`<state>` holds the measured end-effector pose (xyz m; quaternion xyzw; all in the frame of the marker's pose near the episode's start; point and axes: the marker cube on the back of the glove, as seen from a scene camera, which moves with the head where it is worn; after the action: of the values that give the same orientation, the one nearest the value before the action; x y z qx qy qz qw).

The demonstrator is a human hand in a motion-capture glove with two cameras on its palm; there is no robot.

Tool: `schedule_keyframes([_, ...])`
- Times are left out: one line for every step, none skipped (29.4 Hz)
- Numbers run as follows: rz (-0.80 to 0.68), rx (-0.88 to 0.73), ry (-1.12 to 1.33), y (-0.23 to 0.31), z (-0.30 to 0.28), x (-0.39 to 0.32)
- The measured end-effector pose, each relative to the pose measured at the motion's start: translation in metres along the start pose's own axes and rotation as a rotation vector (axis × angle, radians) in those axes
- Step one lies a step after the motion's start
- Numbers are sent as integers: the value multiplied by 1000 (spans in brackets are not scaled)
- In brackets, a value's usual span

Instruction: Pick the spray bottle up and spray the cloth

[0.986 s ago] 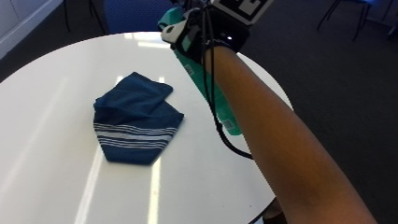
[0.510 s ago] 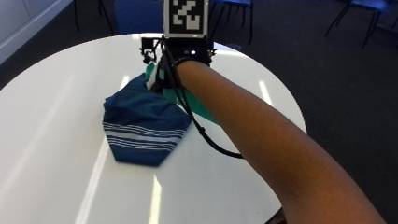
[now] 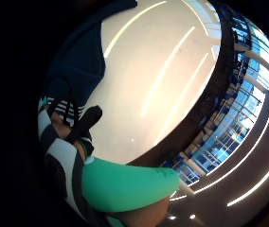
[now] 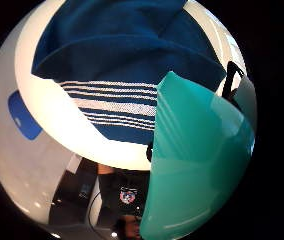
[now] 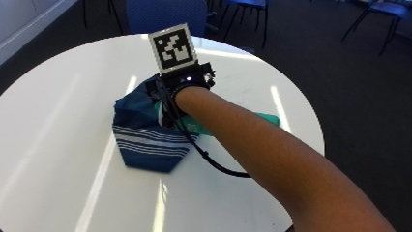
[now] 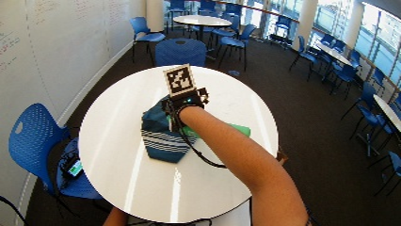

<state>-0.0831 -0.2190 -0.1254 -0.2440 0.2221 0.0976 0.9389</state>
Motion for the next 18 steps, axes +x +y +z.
schedule_keyframes([-7, -8, 3, 1, 0, -1])
schedule_keyframes([-12, -15, 4, 2, 0, -1])
schedule_keyframes([-13, -23, 4, 4, -1, -1])
schedule_keyframes([-10, -30, 3, 5, -1, -1])
schedule_keyframes([-7, -32, 0, 5, -1, -1])
schedule_keyframes([-5, -26, -5, 5, -2, -1])
schedule_keyframes([-6, -15, -12, 4, -2, 0])
schedule_keyframes([-11, -4, -19, 2, -2, 0])
schedule_keyframes([-20, 2, -27, 1, -1, 0])
schedule_keyframes([-30, 2, -34, 1, 0, 0])
schedule_keyframes([-37, -1, -41, 1, 1, 0])
schedule_keyframes([-40, -5, -47, 1, 2, 0])
schedule_keyframes([-41, -6, -51, 0, 3, 0])
schedule_keyframes([-41, -5, -52, 0, 3, -1])
schedule_keyframes([-41, -4, -52, 0, 2, -1])
schedule_keyframes([-43, -2, -50, 0, 2, -2])
schedule_keyframes([-46, 2, -48, 1, 1, -3])
schedule_keyframes([-51, 8, -47, 1, 0, -3])
